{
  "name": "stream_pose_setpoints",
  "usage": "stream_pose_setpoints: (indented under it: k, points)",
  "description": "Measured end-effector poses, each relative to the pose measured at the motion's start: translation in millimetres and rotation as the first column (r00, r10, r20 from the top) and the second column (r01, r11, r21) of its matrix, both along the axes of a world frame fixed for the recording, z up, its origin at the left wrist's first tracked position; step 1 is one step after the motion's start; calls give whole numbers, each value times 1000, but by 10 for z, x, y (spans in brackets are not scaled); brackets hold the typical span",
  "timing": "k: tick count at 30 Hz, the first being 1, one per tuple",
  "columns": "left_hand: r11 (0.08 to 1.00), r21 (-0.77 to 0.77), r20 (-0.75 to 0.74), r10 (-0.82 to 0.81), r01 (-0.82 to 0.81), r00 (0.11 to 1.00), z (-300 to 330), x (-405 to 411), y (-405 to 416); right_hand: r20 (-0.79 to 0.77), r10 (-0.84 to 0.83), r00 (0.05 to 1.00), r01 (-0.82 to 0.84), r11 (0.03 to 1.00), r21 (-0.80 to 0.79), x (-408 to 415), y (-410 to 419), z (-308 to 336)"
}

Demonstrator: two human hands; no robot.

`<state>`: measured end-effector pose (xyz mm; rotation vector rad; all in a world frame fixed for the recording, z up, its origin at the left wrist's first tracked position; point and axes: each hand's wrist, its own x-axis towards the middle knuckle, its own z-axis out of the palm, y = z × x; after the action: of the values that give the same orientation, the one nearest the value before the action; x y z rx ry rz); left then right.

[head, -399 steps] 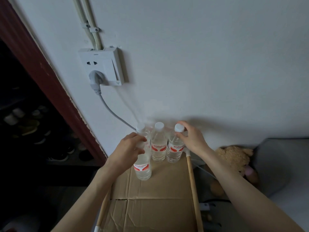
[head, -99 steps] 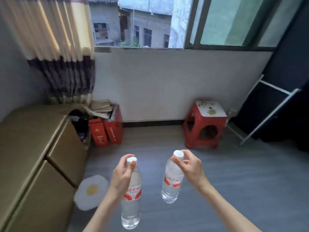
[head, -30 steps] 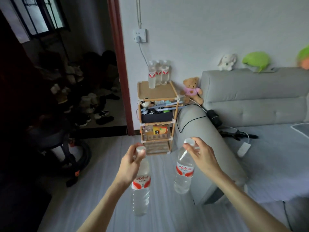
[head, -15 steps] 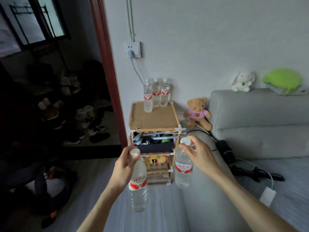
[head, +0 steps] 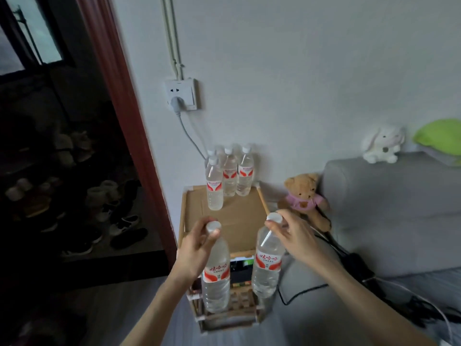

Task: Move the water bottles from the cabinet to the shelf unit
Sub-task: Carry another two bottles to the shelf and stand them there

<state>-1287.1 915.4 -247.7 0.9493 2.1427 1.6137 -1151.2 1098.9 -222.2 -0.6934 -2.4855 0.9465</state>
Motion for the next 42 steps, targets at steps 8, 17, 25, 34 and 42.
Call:
stream_pose_setpoints:
  k: [8, 17, 25, 34, 42]
  points:
    - [992, -30, 22, -124, 125, 992, 2, -826, 648, 18, -24, 1000, 25, 997, -69, -856, 591, -51]
    - [991, -129, -22, -38, 35, 999, -36, -1315, 1408, 48, 76, 996, -73, 996, -55, -1487, 1358, -239]
    - [980, -185, -103, 59, -78, 993, 77, -1597, 2079, 57, 175, 983, -175, 985, -1, -1993, 1928, -297]
    - [908, -419, -277, -112, -15, 954, 89, -1843, 2431, 112, 311, 944, -290, 942, -169, -2130, 2222, -317]
    - [821, -531, -349, -439, 211, 828, 167, -2074, 2394, 144, 384, 912, -375, 923, -82, -2095, 2252, -246]
